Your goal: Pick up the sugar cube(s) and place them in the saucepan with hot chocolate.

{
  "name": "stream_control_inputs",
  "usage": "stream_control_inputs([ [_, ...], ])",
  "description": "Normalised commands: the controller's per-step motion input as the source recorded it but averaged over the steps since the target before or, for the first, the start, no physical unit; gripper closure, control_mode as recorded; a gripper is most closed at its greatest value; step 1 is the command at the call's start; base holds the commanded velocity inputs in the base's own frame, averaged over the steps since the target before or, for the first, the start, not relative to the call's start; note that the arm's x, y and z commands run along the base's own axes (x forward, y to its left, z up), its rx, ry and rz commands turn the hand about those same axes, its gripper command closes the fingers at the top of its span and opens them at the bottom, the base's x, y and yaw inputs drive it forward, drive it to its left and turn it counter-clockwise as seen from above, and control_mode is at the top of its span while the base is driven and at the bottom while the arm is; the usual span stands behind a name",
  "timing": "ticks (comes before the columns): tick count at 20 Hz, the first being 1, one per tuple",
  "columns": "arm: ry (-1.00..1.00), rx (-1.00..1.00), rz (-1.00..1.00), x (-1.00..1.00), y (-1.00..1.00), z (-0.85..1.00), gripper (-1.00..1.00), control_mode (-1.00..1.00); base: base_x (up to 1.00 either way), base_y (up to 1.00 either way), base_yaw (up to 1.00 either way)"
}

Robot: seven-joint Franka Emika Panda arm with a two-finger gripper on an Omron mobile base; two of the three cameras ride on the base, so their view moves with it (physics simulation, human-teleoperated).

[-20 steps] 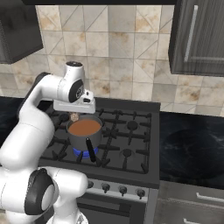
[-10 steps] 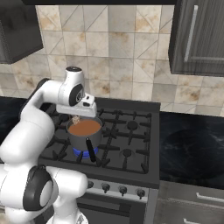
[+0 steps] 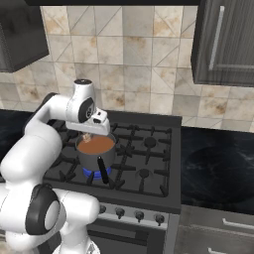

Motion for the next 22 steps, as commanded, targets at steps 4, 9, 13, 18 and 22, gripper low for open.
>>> stream_control_inputs([
  [4,0.0,0.0,-0.01,0.1,0.0,-0.1,1.0,-1.0,0.0,0.0,0.0],
  [9,0.0,0.0,0.0,0.12,0.0,-0.1,1.0,-1.0,0.0,0.0,0.0],
  [13,0.0,0.0,0.0,0.14,0.0,-0.07,1.0,-1.0,0.0,0.0,0.0],
  [18,0.0,0.0,0.0,0.15,0.0,0.0,1.0,-1.0,0.0,0.0,0.0],
  [22,0.0,0.0,0.0,0.15,0.0,0.0,1.0,-1.0,0.0,0.0,0.0],
])
